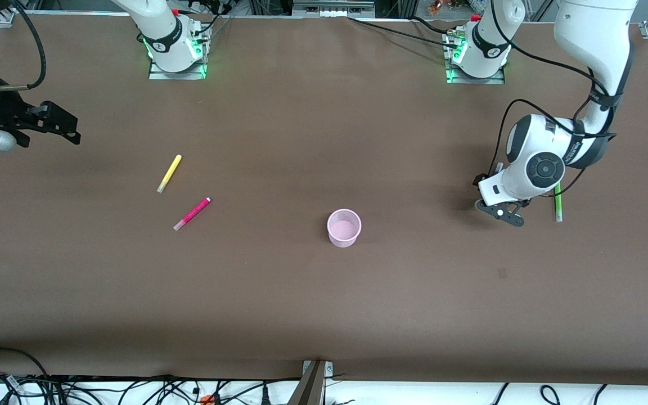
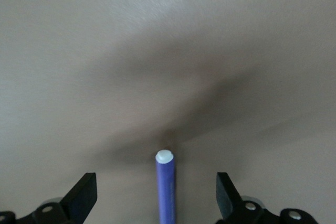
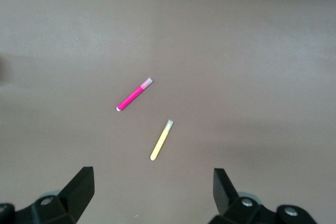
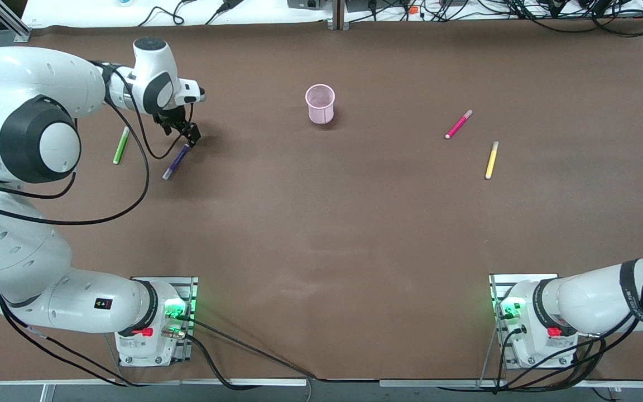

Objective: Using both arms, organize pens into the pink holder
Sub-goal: 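Lower the left gripper over the purple marker, then grasp the purple marker with the left gripper while the right gripper reaches the pink marker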

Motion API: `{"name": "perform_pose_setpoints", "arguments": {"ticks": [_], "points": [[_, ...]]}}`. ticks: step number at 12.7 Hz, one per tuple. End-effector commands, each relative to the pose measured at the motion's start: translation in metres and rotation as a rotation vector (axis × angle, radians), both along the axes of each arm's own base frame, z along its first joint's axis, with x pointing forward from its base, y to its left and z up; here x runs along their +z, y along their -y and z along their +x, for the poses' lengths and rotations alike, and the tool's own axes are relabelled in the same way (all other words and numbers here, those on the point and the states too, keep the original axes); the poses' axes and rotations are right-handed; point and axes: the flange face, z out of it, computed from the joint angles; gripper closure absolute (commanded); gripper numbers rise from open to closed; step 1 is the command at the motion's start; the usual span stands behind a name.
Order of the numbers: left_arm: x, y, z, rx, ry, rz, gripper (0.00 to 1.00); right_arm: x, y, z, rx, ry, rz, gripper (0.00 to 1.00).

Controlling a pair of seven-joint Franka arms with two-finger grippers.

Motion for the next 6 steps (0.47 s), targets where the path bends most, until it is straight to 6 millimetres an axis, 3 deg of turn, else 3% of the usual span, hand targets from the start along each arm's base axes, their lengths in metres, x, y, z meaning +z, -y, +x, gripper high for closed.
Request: {"name": "perform_pose_setpoints", "arguments": {"ticks": [1,3,4,6], "points": [[-0.009,-0.002,-0.012,-0.038,0.019,-0.004,0.0,0.009,-0.004,0.007,0.003,0.057,-0.005,0.0],[-0.013,-0.001,-0.011,-0.098,0.034,0.021,0.0,0.01,-0.012,0.013,0.015,0.097,-0.002,0.0],[-0.015,-0.001,-0.01,-0.106,0.038,0.023,0.12,0.009,-0.015,0.013,0.018,0.095,0.0,0.0],[-0.015,-0.001,-0.01,-0.106,0.038,0.023,0.54,0.006,-0.021,0.014,0.028,0.091,0.0,0.0]]}}
